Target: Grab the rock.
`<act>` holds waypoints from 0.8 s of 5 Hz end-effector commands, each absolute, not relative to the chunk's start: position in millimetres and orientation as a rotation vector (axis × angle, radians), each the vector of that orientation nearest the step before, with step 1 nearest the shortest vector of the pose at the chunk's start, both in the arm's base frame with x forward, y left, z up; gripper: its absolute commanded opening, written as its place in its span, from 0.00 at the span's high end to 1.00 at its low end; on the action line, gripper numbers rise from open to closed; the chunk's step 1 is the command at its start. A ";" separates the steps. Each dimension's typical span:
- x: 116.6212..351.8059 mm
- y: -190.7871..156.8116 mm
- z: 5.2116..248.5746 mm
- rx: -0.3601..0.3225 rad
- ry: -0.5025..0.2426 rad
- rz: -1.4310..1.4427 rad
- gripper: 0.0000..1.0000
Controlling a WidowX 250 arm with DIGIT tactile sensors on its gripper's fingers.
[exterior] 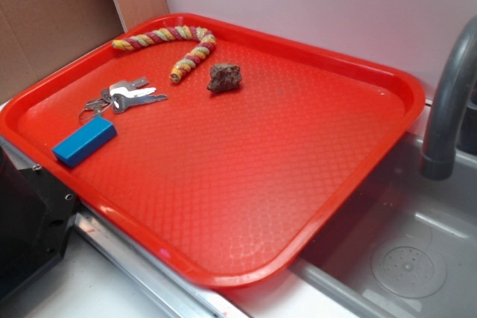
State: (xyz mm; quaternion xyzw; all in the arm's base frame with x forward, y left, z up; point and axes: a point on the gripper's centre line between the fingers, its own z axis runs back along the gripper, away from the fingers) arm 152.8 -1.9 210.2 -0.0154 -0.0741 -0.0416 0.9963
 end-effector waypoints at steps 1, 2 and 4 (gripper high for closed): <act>212.7 11.1 178.3 -0.022 -0.276 -0.254 0.00; 242.9 9.4 144.8 -0.020 -0.314 -0.342 0.00; 273.0 -1.5 92.9 -0.037 -0.274 -0.448 0.00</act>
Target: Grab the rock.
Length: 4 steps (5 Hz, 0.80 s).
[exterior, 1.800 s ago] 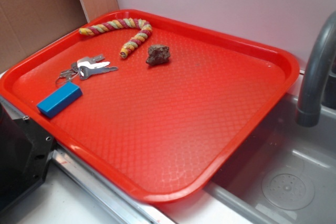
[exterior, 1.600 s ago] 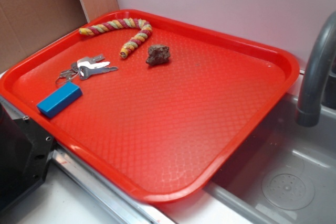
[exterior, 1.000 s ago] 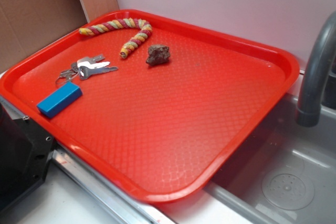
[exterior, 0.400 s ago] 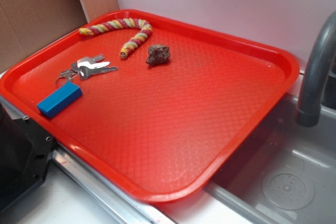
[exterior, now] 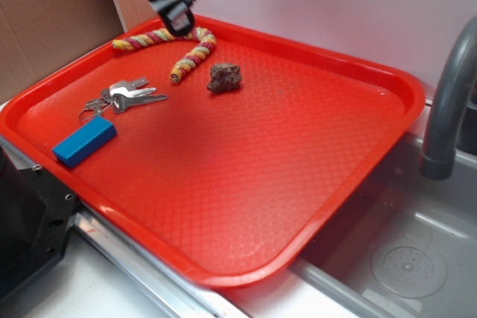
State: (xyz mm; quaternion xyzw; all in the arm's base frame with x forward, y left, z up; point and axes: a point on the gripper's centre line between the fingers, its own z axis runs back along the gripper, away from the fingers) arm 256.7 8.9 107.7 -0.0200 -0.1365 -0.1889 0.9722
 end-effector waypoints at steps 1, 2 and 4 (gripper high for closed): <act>285.8 -7.8 64.7 0.000 -0.247 -0.477 0.00; 294.5 -8.4 43.6 0.024 -0.210 -0.490 0.00; 299.0 -16.2 19.1 0.056 -0.153 -0.524 1.00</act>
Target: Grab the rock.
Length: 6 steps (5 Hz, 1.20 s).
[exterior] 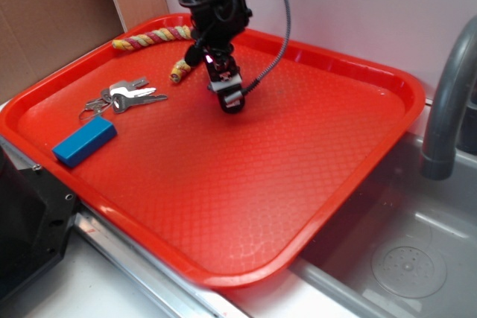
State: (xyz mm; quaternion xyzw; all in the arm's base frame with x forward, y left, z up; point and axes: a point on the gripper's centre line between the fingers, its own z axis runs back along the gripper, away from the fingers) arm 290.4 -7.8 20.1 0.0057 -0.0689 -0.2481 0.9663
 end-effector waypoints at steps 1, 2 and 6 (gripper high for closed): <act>297.4 -16.7 17.9 0.058 -0.150 -0.524 1.00; 295.5 -12.1 20.1 0.067 -0.142 -0.503 1.00; 265.9 11.3 122.0 0.076 0.072 -0.029 1.00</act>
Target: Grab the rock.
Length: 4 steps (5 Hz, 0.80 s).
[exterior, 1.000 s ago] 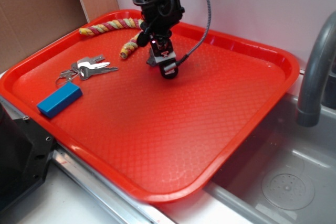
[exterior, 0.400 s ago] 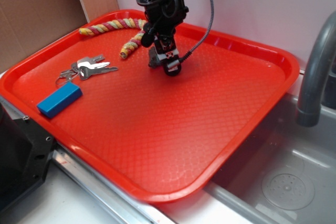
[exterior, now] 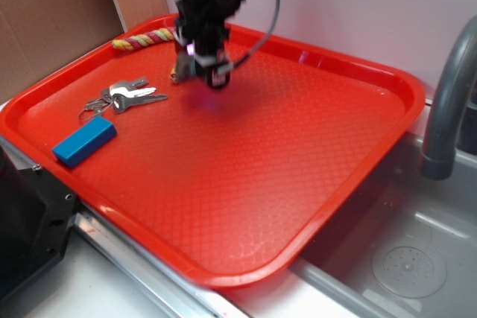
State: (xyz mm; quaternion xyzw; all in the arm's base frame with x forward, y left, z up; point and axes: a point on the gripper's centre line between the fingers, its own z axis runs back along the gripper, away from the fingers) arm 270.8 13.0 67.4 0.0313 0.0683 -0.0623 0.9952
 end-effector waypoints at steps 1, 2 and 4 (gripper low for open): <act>241.9 8.0 157.7 0.028 0.061 0.013 1.00; 214.5 5.7 177.9 -0.033 0.050 0.056 1.00; 194.3 -3.0 179.0 -0.066 0.032 -0.005 1.00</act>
